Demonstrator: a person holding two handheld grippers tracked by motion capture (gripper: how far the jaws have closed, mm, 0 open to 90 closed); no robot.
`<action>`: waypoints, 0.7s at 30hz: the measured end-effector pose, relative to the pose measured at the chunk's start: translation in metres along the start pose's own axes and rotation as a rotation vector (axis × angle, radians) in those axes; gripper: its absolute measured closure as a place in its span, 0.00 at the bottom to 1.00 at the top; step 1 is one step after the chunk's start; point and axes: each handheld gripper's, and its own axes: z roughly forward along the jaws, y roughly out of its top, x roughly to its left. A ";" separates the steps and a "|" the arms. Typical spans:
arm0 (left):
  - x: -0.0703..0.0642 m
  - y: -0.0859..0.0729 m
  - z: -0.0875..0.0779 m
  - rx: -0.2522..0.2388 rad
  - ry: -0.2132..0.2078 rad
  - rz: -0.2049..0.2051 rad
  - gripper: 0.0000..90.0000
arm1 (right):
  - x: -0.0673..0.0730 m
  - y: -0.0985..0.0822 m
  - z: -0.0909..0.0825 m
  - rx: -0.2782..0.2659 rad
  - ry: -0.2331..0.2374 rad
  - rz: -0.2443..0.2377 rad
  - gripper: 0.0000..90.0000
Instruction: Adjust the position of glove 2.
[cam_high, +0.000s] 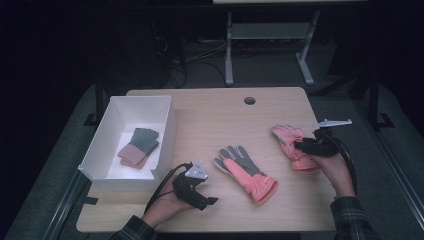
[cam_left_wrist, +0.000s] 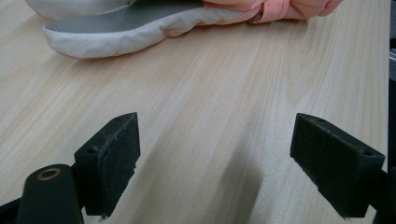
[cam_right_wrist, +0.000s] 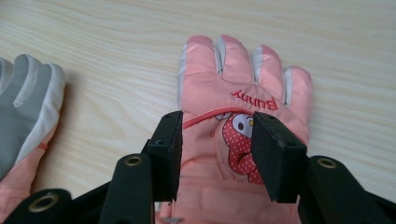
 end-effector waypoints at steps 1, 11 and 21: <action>0.000 0.000 0.000 0.002 -0.001 0.003 0.17 | -0.001 0.001 0.003 0.011 0.001 -0.003 0.59; -0.001 -0.001 0.001 0.001 -0.008 -0.004 0.17 | -0.004 -0.002 0.025 0.098 0.009 -0.029 0.55; -0.003 -0.002 0.004 0.024 -0.022 0.005 0.17 | 0.006 -0.005 0.033 0.148 -0.056 -0.064 0.40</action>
